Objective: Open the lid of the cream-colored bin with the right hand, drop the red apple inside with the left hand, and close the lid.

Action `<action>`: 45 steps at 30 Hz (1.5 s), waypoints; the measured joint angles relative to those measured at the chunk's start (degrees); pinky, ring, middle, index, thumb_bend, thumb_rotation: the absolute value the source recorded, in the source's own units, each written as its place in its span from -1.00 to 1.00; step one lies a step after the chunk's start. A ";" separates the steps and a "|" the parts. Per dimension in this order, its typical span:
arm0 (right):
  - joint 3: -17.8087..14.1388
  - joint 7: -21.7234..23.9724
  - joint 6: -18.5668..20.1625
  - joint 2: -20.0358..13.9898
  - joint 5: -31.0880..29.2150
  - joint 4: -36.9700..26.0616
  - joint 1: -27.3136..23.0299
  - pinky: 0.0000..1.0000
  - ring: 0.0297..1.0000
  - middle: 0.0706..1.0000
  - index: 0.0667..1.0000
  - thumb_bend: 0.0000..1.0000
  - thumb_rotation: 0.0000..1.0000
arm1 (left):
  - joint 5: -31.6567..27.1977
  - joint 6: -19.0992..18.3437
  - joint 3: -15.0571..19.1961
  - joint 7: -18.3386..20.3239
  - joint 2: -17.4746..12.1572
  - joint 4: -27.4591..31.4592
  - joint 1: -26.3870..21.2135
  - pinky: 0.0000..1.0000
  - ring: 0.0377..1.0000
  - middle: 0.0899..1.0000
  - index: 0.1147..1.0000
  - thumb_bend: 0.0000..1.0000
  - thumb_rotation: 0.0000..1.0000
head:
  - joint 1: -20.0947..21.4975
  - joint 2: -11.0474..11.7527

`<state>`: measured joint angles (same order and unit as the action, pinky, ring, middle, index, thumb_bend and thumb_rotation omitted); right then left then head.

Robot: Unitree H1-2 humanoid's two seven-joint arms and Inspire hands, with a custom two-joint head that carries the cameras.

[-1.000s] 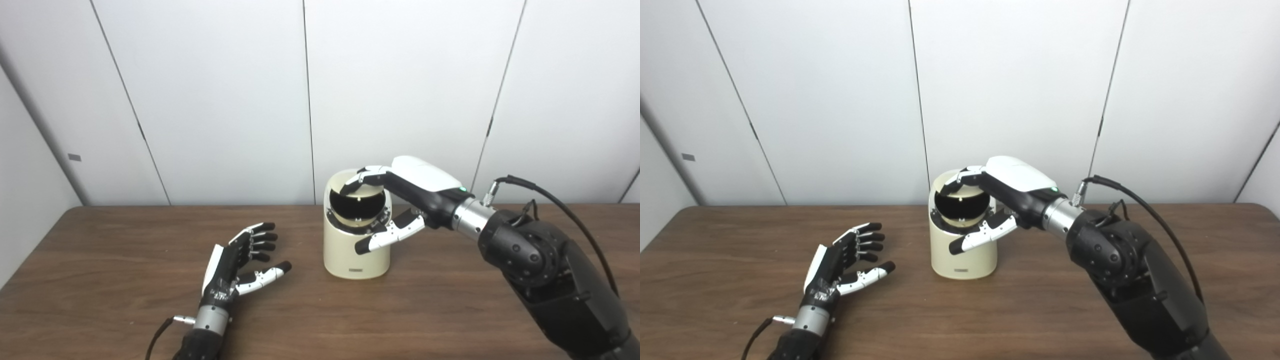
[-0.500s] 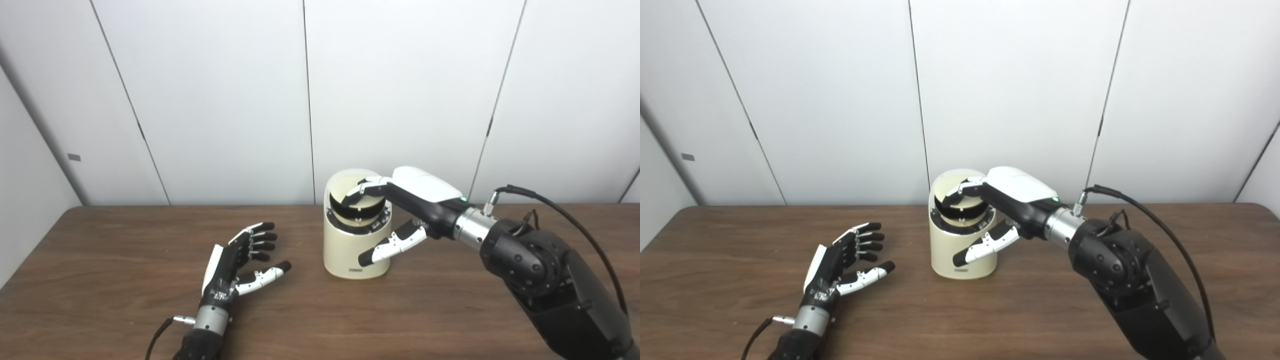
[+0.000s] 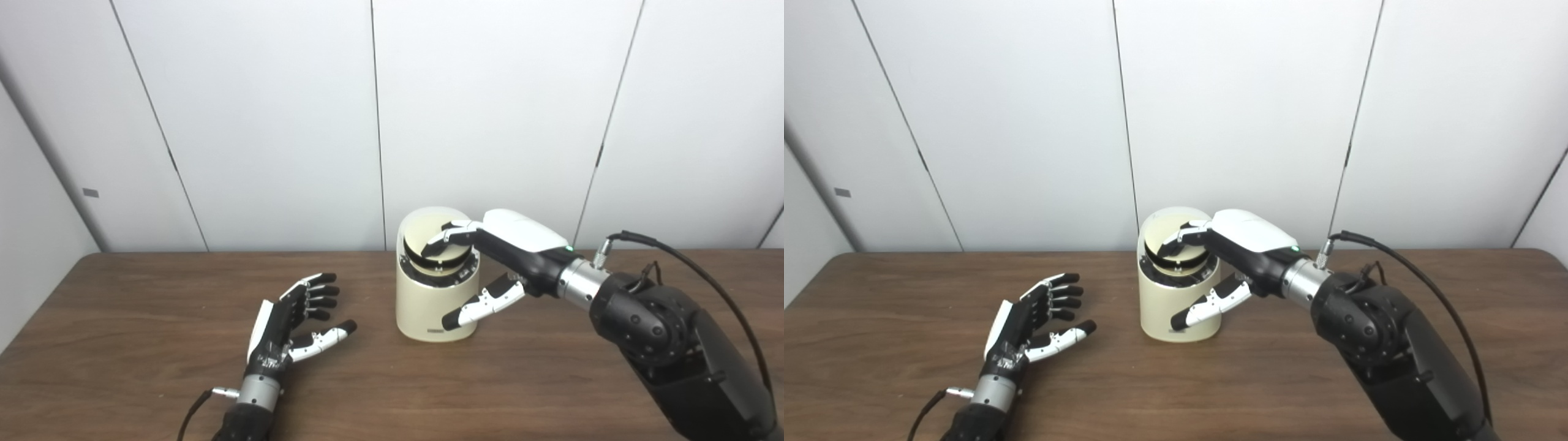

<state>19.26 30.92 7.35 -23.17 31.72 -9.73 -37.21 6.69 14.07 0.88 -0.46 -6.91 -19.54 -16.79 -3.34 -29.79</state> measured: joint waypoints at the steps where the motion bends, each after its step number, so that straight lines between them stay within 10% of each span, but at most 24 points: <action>1: -0.10 -0.01 -0.23 0.00 0.05 0.10 0.00 0.76 0.81 0.52 0.48 0.39 -0.04 | 0.01 0.00 -0.02 0.00 0.00 0.10 0.06 0.27 0.36 0.40 0.53 0.43 -0.75 | 0.00 0.00; 45: 6.36 -1.16 -14.21 -3.33 14.64 0.67 -1.31 0.90 0.83 0.48 0.47 0.49 0.20 | 1.21 -3.73 -0.47 -0.25 0.67 4.14 2.41 0.22 0.34 0.39 0.50 0.45 -0.74 | -1.41 -2.46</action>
<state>25.63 29.76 -6.85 -26.49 46.36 -9.06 -38.52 7.90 10.34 0.41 -0.71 -6.24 -15.39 -14.38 -4.75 -32.26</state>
